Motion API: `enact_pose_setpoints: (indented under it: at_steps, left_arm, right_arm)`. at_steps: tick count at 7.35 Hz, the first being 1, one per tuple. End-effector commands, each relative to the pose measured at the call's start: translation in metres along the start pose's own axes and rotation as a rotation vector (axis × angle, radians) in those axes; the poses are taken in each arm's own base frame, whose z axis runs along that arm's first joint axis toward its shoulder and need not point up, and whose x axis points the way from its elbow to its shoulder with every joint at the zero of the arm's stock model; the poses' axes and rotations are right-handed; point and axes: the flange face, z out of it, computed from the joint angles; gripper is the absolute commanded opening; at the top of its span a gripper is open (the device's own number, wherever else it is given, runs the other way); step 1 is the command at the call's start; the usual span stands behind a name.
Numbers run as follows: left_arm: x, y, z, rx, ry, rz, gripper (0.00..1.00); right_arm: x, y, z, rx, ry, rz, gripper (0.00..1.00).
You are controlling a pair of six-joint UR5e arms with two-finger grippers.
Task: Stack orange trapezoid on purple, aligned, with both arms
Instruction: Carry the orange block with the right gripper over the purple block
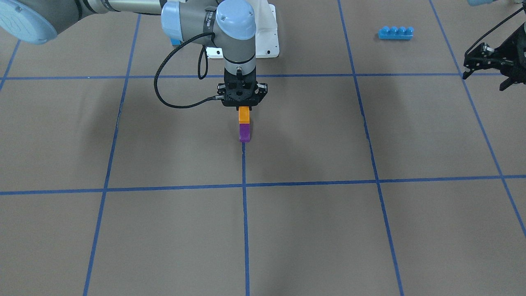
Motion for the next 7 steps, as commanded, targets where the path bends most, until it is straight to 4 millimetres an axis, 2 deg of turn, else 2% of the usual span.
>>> enact_pose_setpoints:
  at_steps: [1, 7]
  left_arm:
    - [-0.0002, -0.0002, 0.0003, 0.000, 0.000, 0.000, 1.00]
    - [-0.0008, -0.0008, 0.0022, -0.004, 0.001, -0.002, 1.00]
  right_arm:
    - [0.0009, -0.0014, 0.0013, 0.007, 0.006, 0.000, 0.00]
    - [0.0001, -0.0019, 0.0015, 0.020, 0.008, 0.000, 0.00]
